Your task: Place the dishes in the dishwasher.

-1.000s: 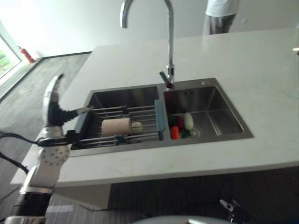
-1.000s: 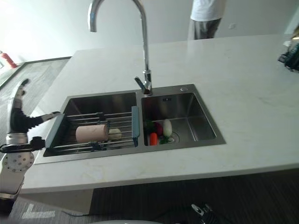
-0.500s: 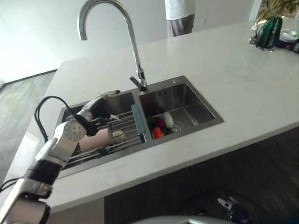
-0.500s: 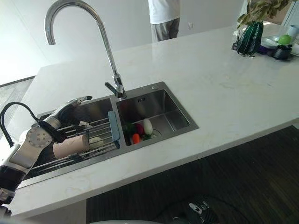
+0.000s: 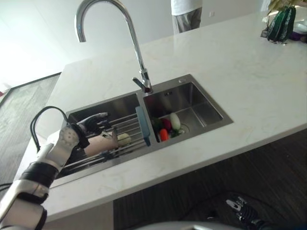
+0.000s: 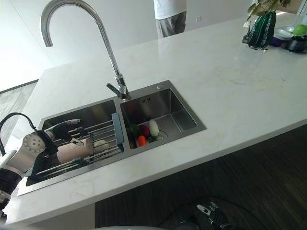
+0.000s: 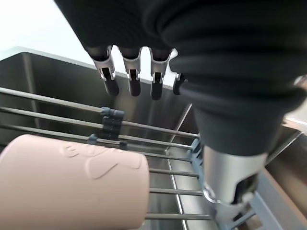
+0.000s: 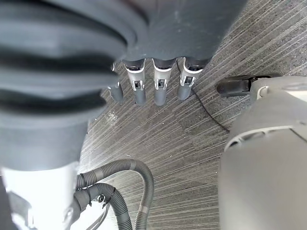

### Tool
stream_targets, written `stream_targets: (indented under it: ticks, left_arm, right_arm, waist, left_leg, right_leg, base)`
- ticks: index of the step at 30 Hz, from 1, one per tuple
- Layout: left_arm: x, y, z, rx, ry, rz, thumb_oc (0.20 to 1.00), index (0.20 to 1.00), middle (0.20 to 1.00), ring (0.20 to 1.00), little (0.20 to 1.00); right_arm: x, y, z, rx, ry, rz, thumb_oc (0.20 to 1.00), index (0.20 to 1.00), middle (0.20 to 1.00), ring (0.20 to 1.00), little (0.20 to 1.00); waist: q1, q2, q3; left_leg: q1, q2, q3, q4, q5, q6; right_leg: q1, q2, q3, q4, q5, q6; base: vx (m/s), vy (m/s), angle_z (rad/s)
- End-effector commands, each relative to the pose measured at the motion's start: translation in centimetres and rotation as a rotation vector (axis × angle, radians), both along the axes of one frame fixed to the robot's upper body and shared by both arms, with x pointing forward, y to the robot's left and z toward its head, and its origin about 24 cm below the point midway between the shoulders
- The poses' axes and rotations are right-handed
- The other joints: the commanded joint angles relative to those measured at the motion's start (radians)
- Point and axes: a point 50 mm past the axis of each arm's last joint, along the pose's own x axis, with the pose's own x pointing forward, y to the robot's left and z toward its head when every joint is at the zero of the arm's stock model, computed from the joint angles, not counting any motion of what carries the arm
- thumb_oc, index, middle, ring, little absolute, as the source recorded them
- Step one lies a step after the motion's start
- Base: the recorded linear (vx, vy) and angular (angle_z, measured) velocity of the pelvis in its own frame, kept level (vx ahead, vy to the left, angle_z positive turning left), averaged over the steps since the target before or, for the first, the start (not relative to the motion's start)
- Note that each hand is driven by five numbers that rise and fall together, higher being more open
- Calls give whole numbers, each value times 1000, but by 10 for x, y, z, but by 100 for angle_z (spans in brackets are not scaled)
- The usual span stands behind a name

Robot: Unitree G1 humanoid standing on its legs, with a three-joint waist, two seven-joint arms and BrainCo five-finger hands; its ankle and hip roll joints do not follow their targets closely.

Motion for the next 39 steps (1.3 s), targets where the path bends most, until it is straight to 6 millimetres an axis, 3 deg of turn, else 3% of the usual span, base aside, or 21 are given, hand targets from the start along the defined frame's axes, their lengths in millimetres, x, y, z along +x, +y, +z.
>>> stream_targets:
  ticks: [1,7,17,25,39]
  left_arm:
    - [12,21,40,90,-107,30,1000,1000,1000,1000,1000]
    - [8,30,27,113,-118,98,1000,1000,1000,1000,1000]
    - [6,37,21,180,-192,143,1000,1000,1000,1000,1000]
    - [13,33,39,219,-282,125,1000,1000,1000,1000,1000]
    - [14,42,59,290,-288,116,1000,1000,1000,1000,1000]
  right_arm:
    - [33,-1,14,-10,-113,30,1000,1000,1000,1000,1000]
    - [35,-1,15,-9,-123,44,1000,1000,1000,1000,1000]
    - [36,2,16,-13,-116,61,1000,1000,1000,1000,1000]
    - [41,3,18,-14,-138,75,1000,1000,1000,1000,1000]
    - [54,4,25,-10,-192,83,1000,1000,1000,1000,1000]
  waist:
    - [-1,-9,58]
    - [1,-13,60]
    - [10,-31,72]
    - [32,-61,100]
    - [54,-79,146]
  left_leg:
    - [-12,-43,15,63,-60,22]
    - [-17,-42,13,63,-56,21]
    - [-34,-32,14,72,-48,21]
    - [-75,-22,13,91,-45,27]
    - [-124,-27,-1,122,-46,41]
  right_leg:
    - [-1,-15,-55,83,-70,52]
    - [-2,-15,-57,82,-70,51]
    - [-14,-14,-61,84,-63,51]
    - [-47,-10,-67,96,-55,52]
    - [-89,-17,-58,126,-47,62]
  base:
    - [-30,39,1]
    - [-3,5,0]
    - [2,18,0]
    - [-19,30,0]
    - [-38,18,1]
